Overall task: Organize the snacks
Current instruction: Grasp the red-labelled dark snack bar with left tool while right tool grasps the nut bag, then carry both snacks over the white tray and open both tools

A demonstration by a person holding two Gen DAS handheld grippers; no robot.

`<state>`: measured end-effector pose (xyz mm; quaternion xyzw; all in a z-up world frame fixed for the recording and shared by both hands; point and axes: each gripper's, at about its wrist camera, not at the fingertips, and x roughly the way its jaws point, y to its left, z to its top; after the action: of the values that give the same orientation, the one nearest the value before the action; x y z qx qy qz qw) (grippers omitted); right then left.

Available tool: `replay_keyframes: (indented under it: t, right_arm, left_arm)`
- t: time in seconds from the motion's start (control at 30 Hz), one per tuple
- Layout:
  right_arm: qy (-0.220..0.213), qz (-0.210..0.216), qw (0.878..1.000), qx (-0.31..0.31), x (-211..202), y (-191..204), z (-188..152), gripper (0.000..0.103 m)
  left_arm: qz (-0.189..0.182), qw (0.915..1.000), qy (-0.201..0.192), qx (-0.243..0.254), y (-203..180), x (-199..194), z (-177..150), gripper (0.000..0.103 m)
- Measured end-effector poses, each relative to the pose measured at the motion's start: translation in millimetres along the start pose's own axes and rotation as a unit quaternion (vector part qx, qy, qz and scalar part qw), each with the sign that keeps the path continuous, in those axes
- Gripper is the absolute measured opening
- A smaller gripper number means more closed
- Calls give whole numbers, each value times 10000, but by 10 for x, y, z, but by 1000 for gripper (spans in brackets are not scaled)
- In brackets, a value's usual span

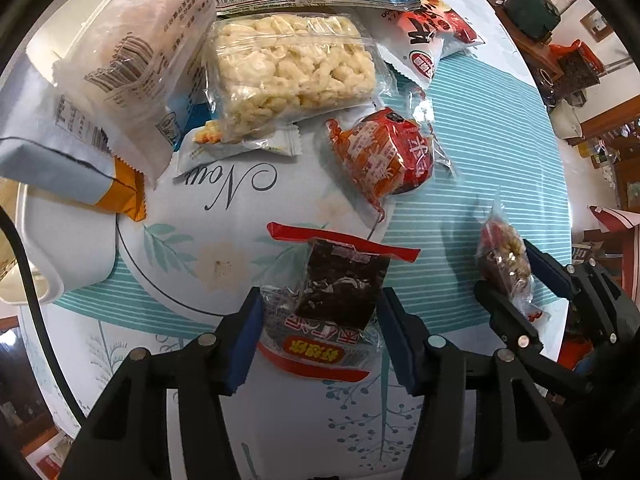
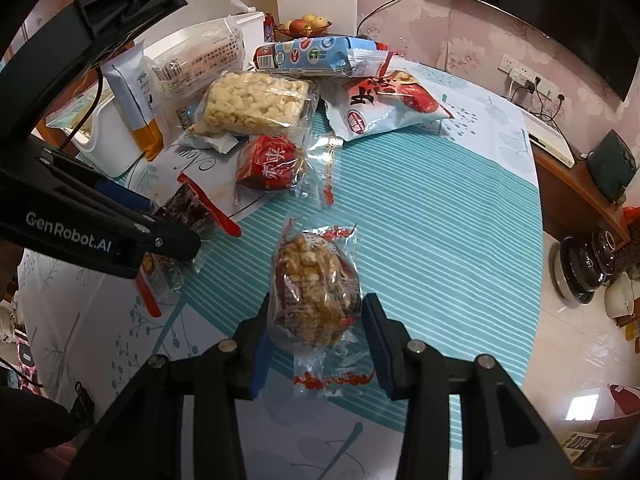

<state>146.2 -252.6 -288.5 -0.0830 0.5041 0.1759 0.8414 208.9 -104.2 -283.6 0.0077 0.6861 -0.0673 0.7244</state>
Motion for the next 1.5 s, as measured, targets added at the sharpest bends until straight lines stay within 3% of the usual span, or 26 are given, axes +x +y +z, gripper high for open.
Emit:
replay_keyframes:
  t: [0.47,0.97,1.2,1.5]
  right_arm:
    - [-217,-84,9991,-354,-280,231,34,42]
    - [-693,-218,9962,-473,-1061,949,487,42]
    - [-955,-22,9954,-117,-1312,1370,836,42]
    - [-1378,6,9905,37,-1391,1871,1315,42]
  left_arm:
    - [-136,9994,-322,15,106,-485,-267,54]
    - [-316,9909,-1270,325,546,-1764,-268,54]
    - [-287,9829,-1777,393,986,-2281,-232,54]
    - [-79,9738,-2238,398,1641,-2559,-147,54]
